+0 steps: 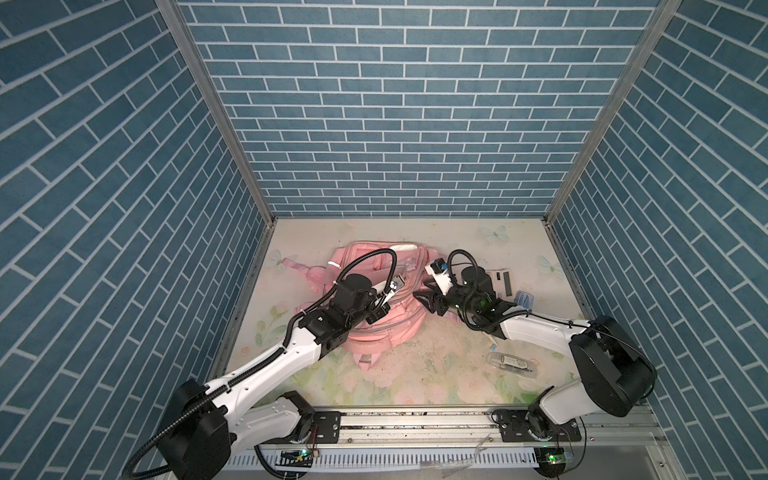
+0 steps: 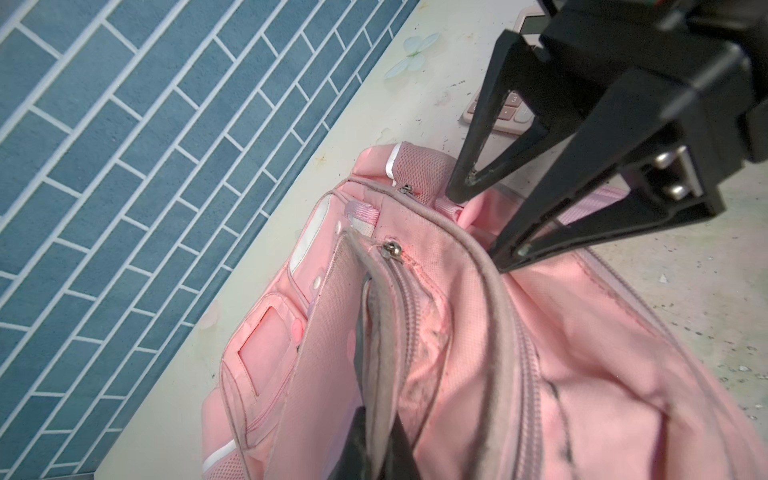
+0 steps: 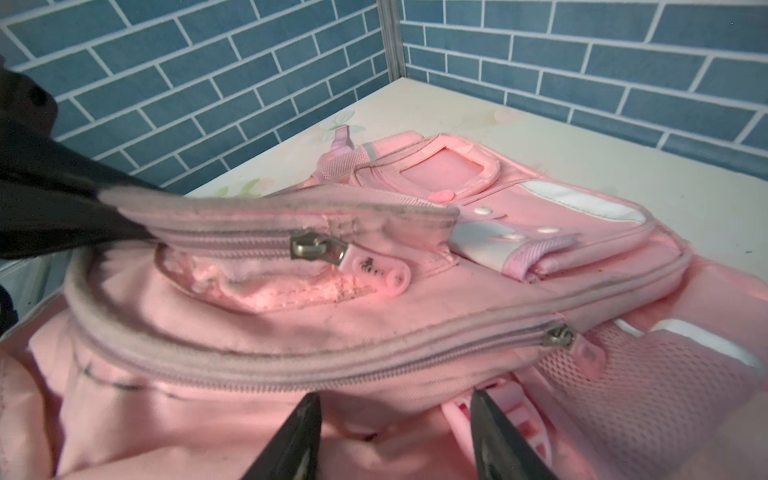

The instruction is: Pack the student bag

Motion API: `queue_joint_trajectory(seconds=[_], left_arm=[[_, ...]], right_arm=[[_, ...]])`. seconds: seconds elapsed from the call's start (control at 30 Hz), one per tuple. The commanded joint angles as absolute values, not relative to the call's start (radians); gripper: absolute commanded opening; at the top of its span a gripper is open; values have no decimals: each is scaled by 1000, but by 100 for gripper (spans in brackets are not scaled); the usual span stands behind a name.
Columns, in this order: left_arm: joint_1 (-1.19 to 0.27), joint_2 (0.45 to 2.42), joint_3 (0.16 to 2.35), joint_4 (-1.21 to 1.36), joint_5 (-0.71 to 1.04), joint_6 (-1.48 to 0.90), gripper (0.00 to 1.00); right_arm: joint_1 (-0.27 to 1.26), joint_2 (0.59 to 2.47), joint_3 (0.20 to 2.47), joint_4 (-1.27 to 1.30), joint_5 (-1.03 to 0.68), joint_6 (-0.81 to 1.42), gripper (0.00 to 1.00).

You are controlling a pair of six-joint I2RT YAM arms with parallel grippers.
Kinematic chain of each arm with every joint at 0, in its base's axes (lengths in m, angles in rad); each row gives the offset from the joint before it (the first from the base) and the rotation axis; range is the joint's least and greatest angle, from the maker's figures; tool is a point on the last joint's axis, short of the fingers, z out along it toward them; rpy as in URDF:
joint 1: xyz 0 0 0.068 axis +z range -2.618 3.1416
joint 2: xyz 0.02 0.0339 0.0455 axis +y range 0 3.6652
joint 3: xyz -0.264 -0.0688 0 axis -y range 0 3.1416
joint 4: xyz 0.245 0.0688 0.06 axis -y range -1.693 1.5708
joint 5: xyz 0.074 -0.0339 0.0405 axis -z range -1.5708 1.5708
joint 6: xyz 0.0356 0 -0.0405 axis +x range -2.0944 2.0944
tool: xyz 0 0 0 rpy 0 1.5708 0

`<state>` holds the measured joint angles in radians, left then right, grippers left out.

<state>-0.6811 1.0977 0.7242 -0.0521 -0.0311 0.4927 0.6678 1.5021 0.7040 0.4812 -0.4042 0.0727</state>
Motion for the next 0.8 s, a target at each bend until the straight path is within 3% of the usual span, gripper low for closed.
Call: queue_joint_trajectory(seconds=[0.0, 0.2, 0.4, 0.77], left_arm=[[-685, 1009, 712, 79, 0, 487, 0], [-684, 955, 674, 61, 49, 517, 0], [-684, 911, 643, 67, 69, 569, 0], [-680, 870, 628, 43, 95, 611, 0]], right_arm=[[666, 1436, 663, 498, -378, 44, 58], [631, 1362, 645, 455, -361, -93, 60], [519, 1374, 622, 561, -655, -190, 61], [466, 1579, 780, 429, -847, -307, 57]])
